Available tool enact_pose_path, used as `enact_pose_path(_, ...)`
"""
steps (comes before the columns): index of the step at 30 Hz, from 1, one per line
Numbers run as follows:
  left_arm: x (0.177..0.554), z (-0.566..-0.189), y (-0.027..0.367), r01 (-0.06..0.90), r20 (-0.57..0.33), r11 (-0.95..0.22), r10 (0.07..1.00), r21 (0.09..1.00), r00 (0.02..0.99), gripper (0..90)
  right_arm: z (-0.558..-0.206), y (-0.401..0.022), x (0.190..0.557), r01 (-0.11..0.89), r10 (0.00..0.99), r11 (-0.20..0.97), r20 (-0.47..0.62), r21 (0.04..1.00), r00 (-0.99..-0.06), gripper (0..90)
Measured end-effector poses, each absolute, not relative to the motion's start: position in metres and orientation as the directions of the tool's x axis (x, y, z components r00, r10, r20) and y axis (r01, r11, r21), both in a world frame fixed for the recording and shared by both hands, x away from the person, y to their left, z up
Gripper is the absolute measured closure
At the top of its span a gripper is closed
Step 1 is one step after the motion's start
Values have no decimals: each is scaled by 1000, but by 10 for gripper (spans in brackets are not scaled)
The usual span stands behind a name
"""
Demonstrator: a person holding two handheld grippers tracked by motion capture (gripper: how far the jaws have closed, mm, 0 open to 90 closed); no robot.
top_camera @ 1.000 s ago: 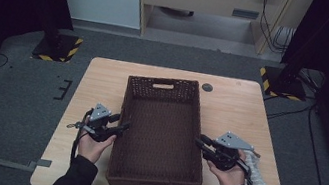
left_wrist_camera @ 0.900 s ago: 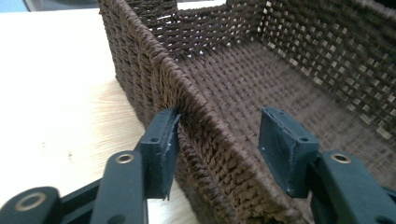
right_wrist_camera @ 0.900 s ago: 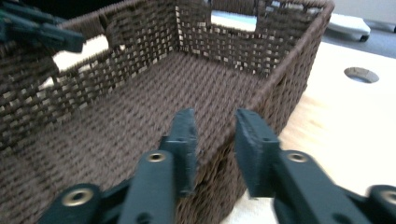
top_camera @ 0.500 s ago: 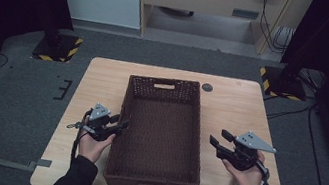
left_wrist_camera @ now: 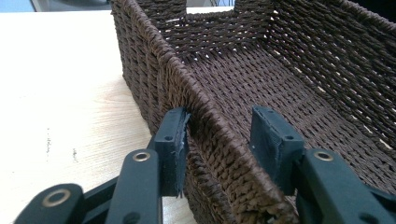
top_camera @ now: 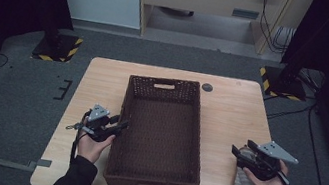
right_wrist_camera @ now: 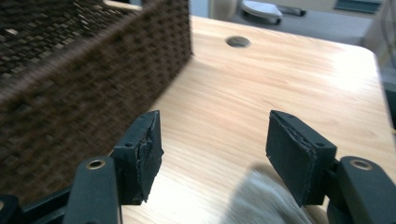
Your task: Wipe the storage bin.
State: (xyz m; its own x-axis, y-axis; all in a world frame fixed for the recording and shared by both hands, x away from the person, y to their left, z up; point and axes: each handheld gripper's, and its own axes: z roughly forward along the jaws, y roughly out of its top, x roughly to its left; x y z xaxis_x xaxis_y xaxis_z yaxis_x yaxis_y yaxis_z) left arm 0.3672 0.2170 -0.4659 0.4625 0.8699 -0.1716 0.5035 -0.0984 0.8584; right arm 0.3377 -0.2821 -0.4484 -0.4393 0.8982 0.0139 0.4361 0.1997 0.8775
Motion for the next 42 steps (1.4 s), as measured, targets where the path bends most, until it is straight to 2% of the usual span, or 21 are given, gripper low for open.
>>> enact_pose_path(9, 366, -465, 216, 501, -161, -107, 872, 859, 462, 562, -470, -303, 329, 495, 925, 221, -19, 841, -381, 348)
enact_pose_path(13, 370, -461, 218, 493, -165, -93, 876, 865, 454, 493, -481, -311, 325, 528, 933, 213, -10, 822, -360, 363)
enact_pose_path(15, 373, -459, 220, 488, -169, -81, 878, 869, 447, 487, -487, -314, 323, 548, 935, 208, 0, 810, -356, 379)
enact_pose_path(26, 396, -465, 216, 521, -163, -97, 888, 848, 431, 505, -502, -309, 330, 595, 911, 233, 40, 769, -409, 581)
enact_pose_path(30, 398, -467, 218, 530, -201, -70, 876, 845, 437, 507, -500, -305, 333, 612, 908, 251, 37, 750, -417, 676)
enact_pose_path(33, 397, -467, 218, 534, -211, -63, 875, 843, 437, 534, -496, -304, 336, 608, 912, 234, 45, 759, -408, 701)
enact_pose_path(42, 397, -466, 215, 539, -215, -44, 887, 841, 408, 583, -475, -298, 350, 492, 897, 132, 107, 861, -429, 704)
